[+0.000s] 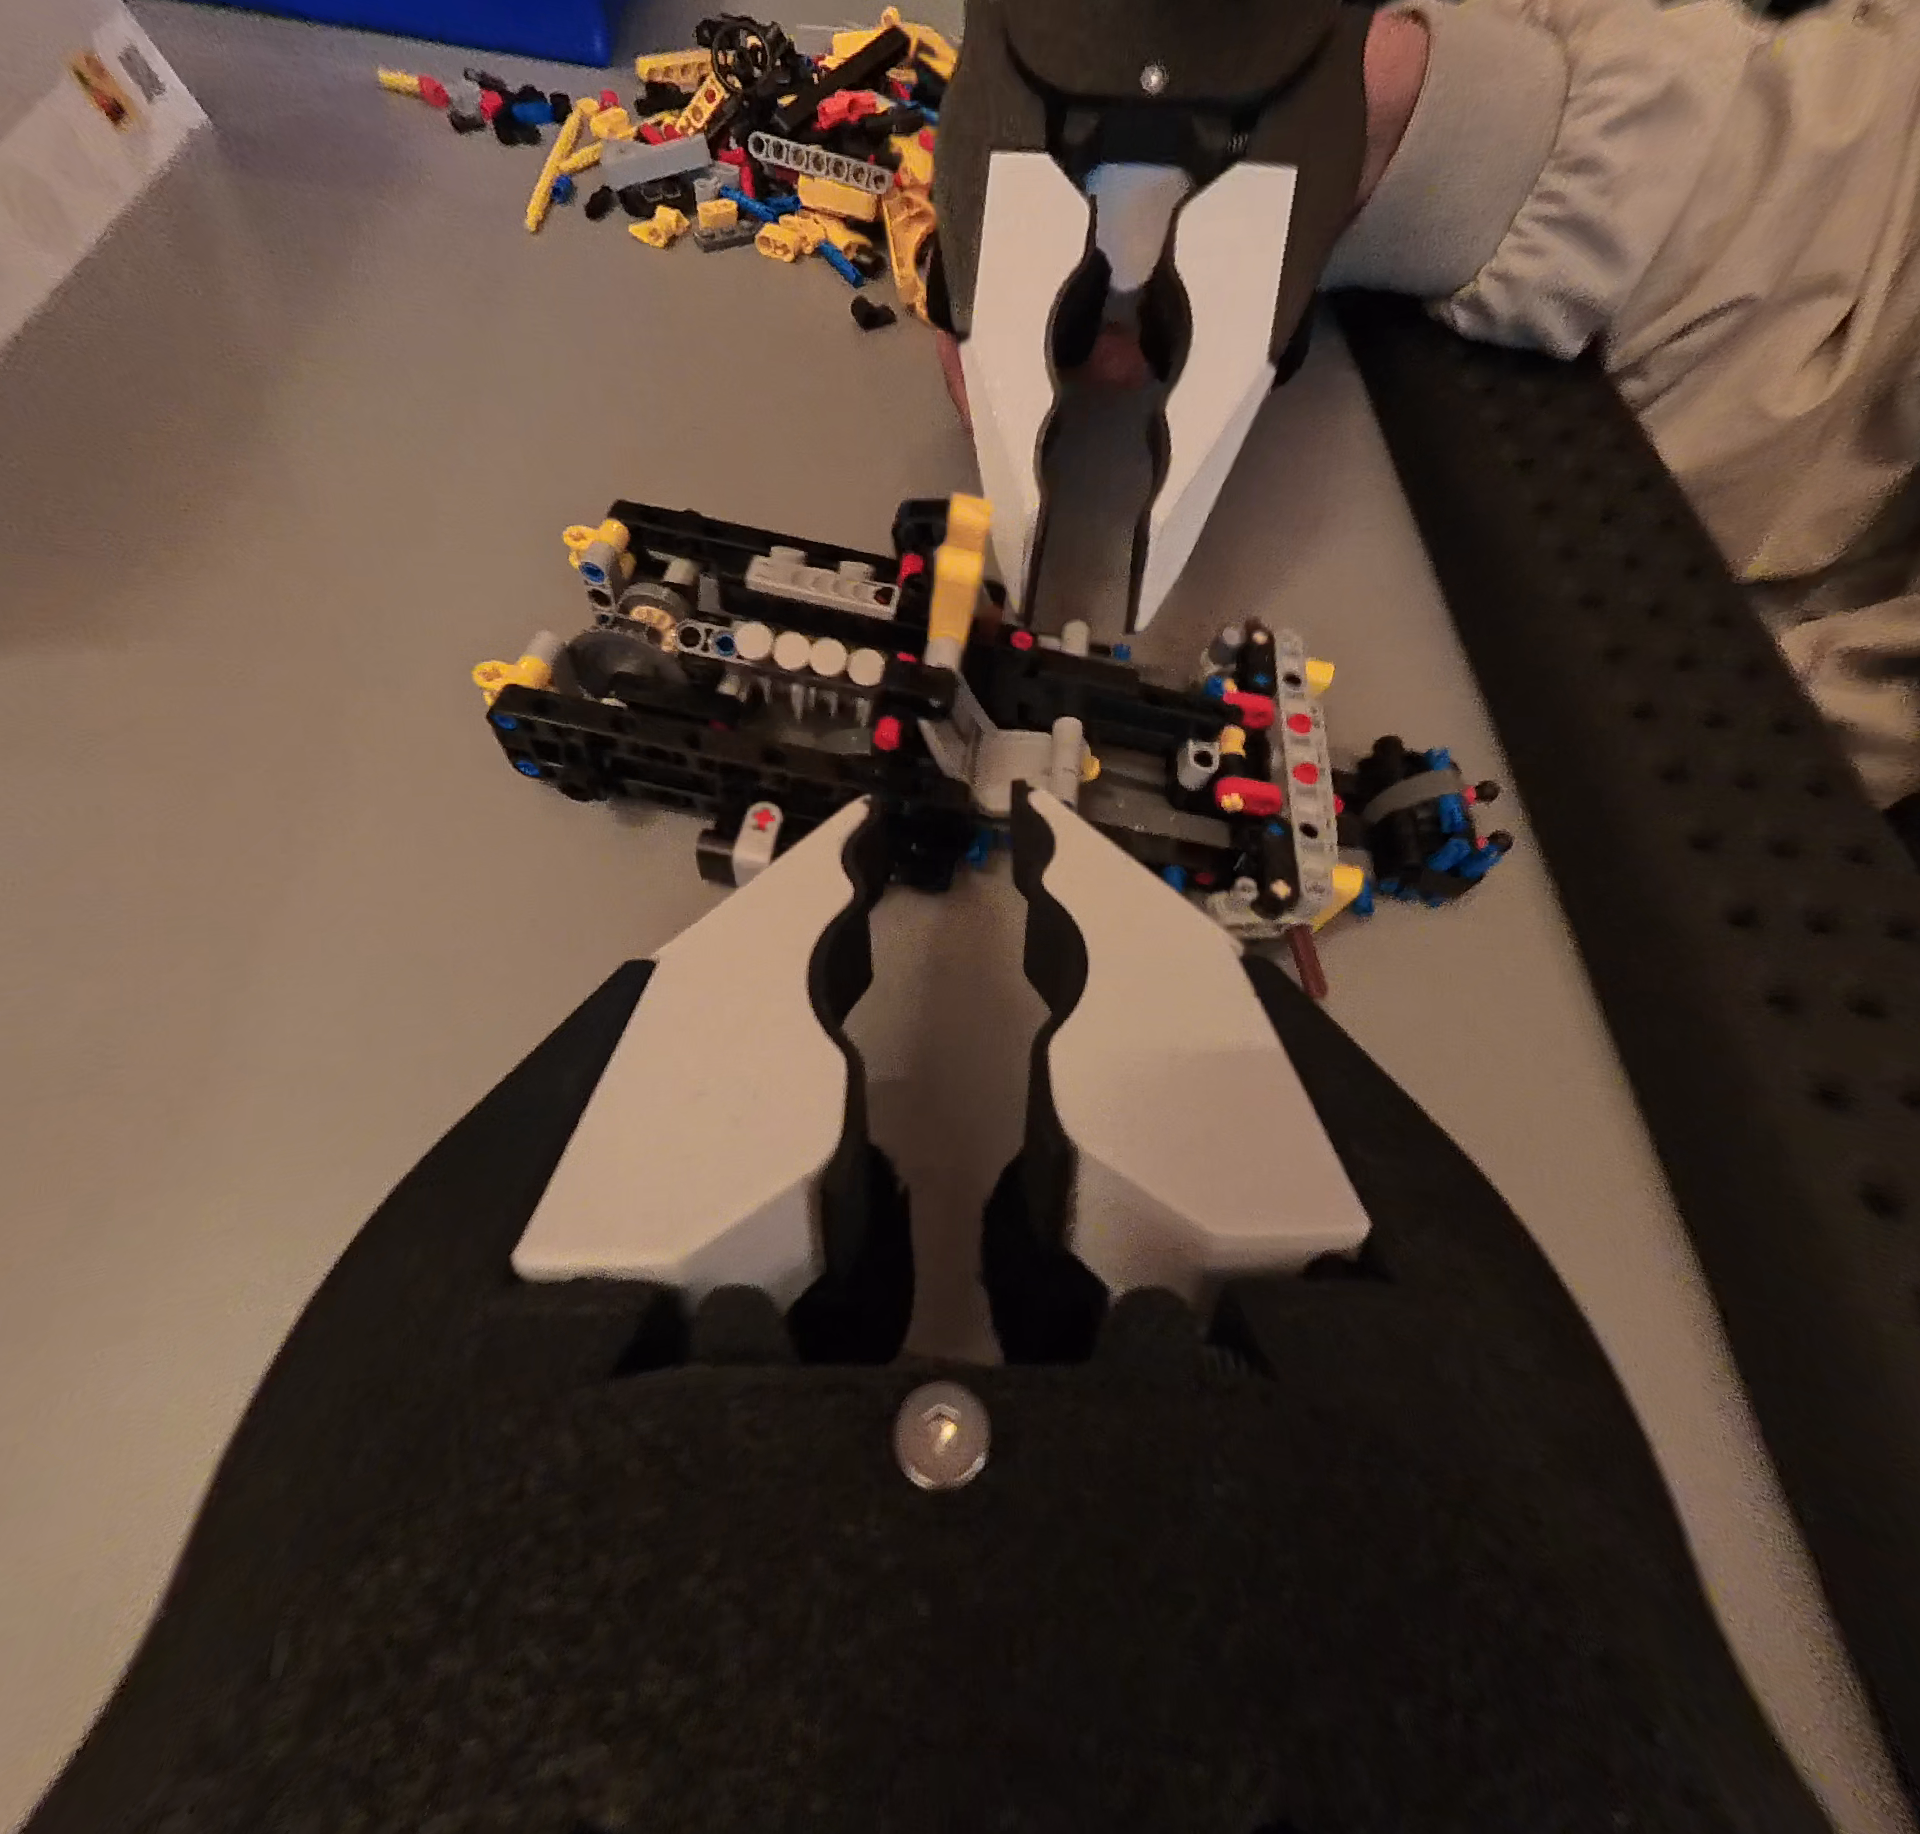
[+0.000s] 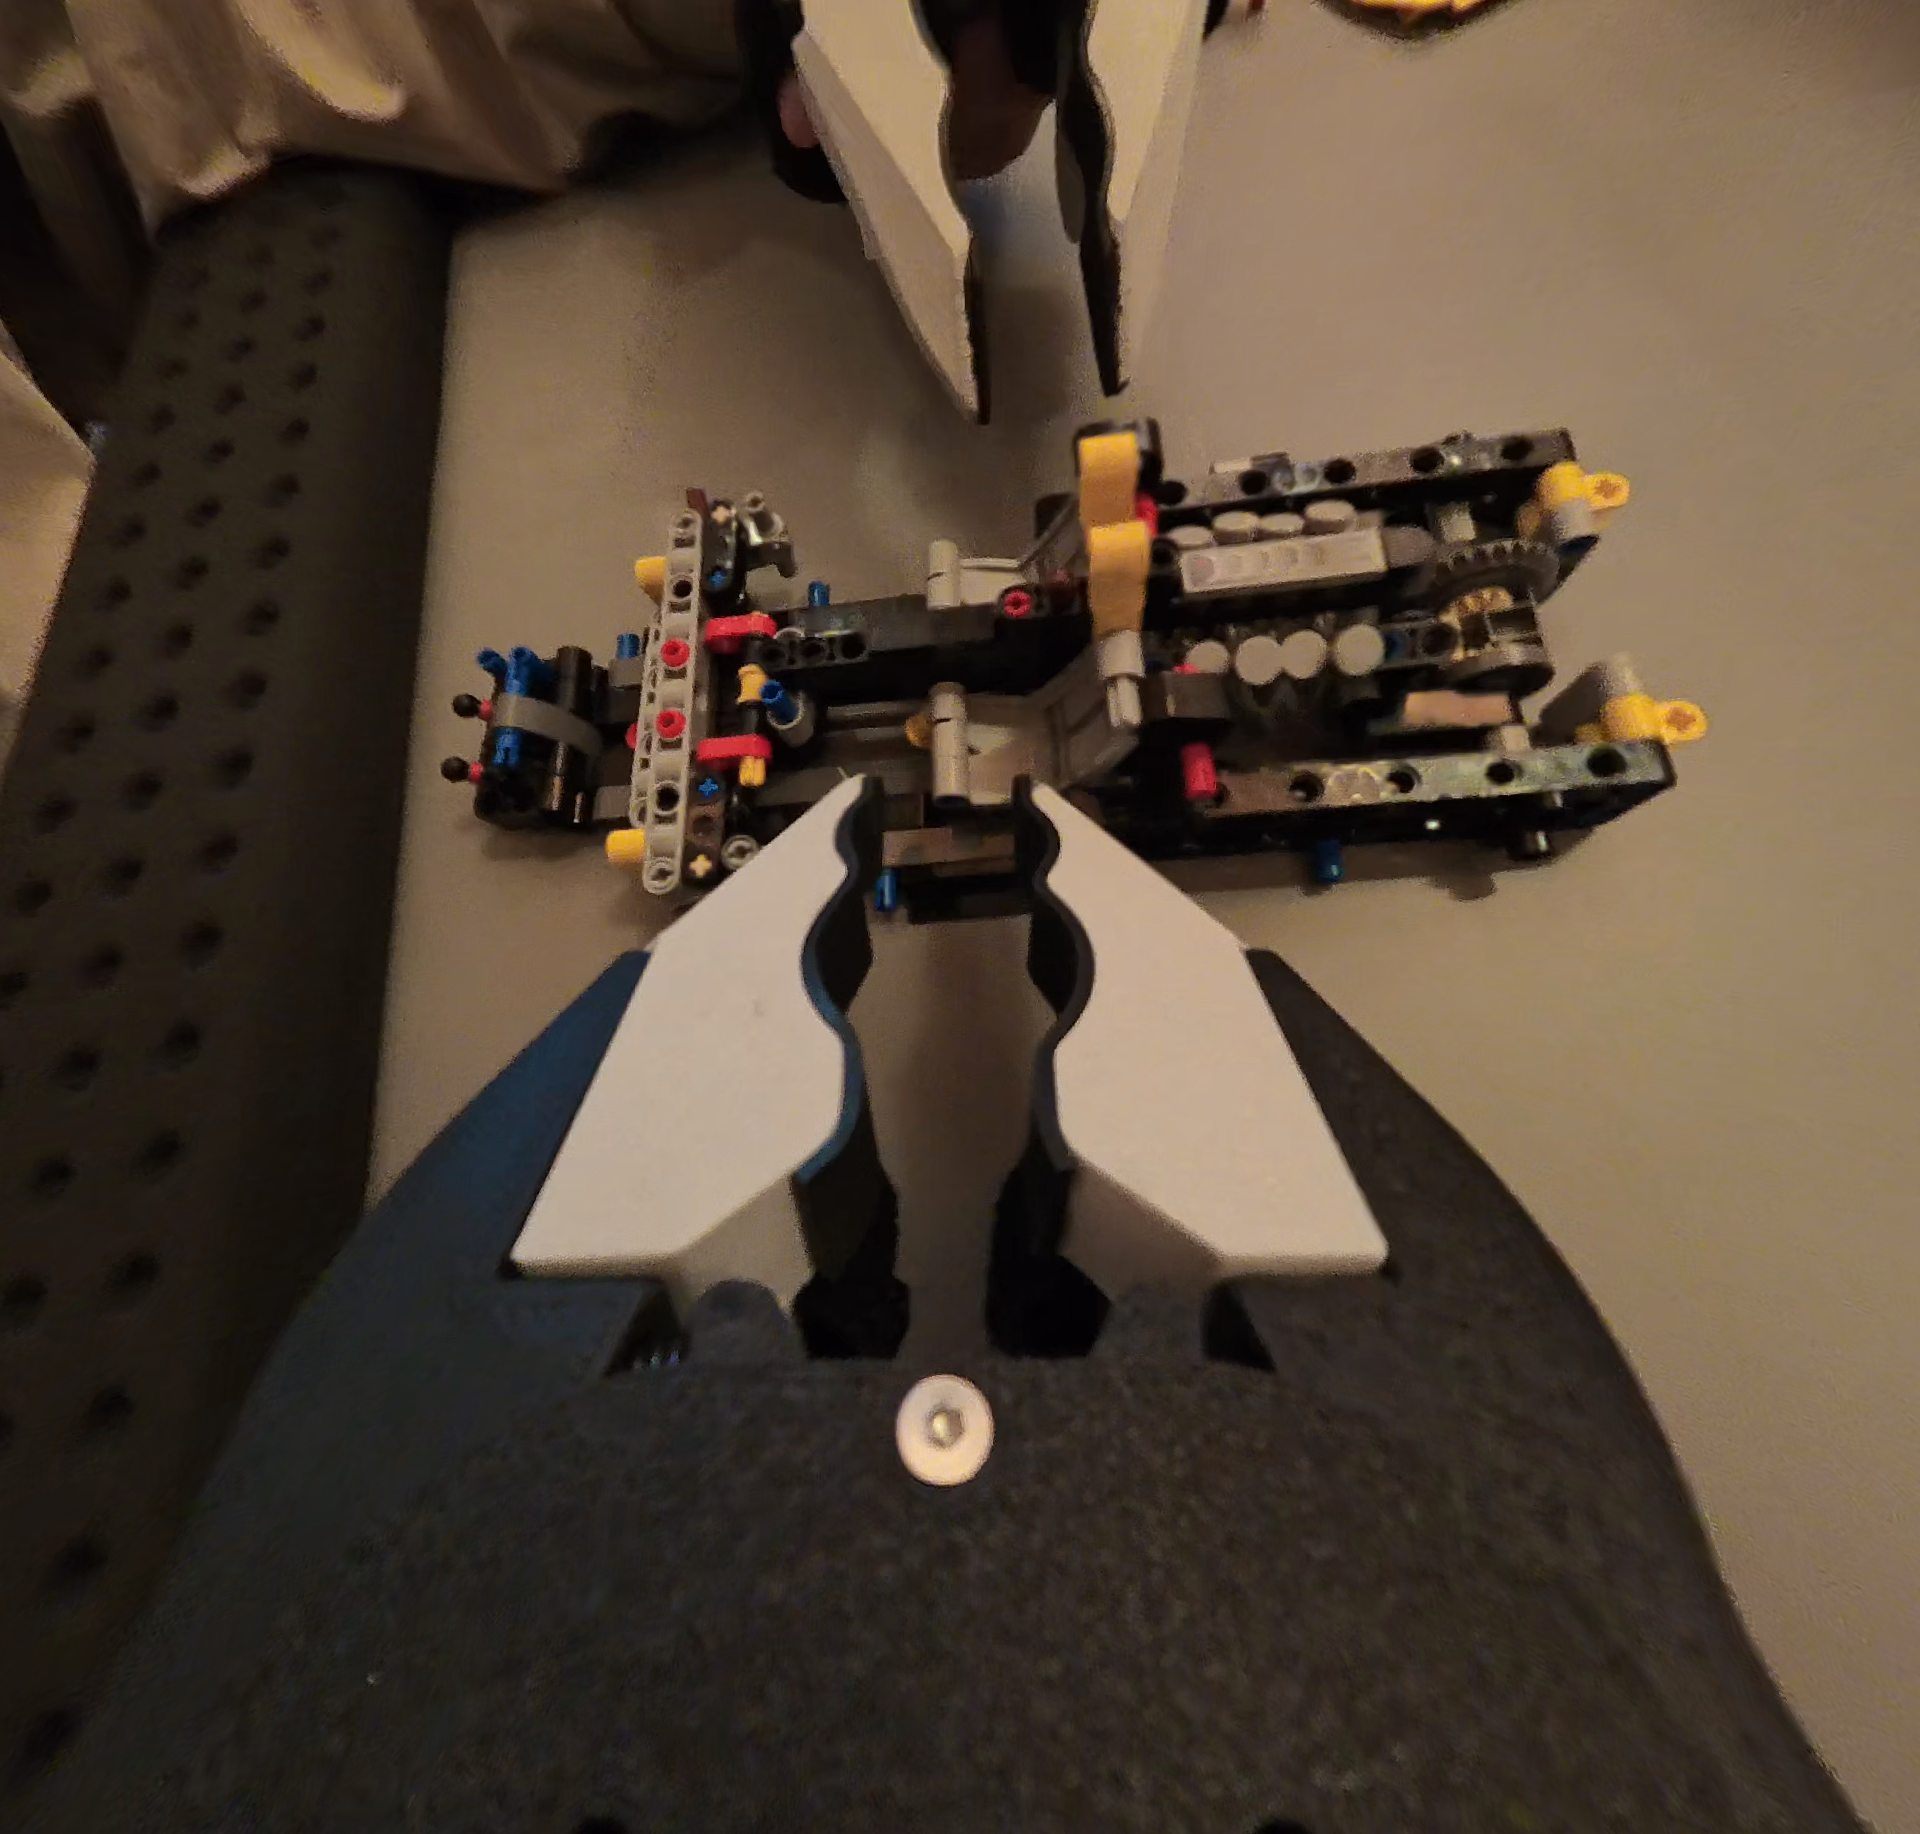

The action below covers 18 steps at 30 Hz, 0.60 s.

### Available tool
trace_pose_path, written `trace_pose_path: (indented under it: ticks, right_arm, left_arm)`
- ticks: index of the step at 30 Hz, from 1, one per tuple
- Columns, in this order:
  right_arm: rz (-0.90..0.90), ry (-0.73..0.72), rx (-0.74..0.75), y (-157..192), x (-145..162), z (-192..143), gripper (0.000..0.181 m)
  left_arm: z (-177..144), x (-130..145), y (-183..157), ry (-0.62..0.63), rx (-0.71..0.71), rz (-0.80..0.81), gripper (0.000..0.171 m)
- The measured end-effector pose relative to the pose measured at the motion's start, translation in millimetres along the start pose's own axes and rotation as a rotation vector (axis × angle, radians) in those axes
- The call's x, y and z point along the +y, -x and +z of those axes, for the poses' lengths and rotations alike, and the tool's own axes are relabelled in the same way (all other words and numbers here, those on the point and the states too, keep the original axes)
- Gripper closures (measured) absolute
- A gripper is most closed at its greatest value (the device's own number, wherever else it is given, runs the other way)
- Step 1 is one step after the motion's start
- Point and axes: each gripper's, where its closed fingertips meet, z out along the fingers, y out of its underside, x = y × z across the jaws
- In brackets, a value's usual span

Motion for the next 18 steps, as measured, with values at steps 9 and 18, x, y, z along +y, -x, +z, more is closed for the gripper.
trace_pose_path:
  ticks: [9, 18]
  right_arm:
    - [-0.364, 0.052, 0.252, -7, 1, 9, 0.168]
    - [-0.395, 0.073, 0.287, -15, 0, 8, 0.174]
  left_arm:
    - [22, 8, -24, 0.121, -0.064, 0.247, 0.152]
    - [31, 13, -17, 0.164, -0.142, 0.395, 0.164]
